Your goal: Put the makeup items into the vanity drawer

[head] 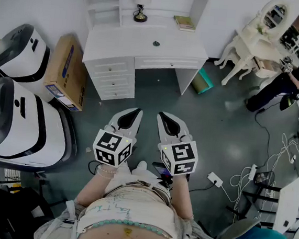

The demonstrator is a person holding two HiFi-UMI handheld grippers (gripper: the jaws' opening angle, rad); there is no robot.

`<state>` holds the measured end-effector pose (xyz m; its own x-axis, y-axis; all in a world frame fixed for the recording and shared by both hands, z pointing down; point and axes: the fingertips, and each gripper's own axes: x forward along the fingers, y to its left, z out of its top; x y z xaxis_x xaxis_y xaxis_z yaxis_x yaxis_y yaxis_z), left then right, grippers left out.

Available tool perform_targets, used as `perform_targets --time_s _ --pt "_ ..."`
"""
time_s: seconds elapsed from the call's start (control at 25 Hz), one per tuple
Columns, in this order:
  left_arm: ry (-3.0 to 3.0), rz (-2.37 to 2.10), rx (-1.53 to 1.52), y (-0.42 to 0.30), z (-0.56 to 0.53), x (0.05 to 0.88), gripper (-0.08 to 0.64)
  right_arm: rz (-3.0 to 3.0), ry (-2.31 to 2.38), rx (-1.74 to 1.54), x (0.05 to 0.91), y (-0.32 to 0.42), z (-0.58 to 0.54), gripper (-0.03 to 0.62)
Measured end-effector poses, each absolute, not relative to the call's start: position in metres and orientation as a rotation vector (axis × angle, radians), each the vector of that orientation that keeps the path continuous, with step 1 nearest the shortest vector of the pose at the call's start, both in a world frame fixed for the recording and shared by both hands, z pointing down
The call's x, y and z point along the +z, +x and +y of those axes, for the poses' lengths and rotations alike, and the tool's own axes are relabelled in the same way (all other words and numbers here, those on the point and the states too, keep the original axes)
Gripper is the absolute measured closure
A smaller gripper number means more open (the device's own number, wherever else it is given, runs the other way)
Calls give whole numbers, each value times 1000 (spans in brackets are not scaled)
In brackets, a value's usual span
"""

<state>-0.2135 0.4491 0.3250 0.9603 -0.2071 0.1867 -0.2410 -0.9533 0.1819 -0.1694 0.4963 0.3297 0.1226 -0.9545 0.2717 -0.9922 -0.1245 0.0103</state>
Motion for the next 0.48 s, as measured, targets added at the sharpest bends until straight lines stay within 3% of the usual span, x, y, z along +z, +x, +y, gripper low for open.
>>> perform_targets --time_s 0.48 --pt "2901 -340 259 -197 453 333 560 -1968 2183 271 334 -155 499 566"
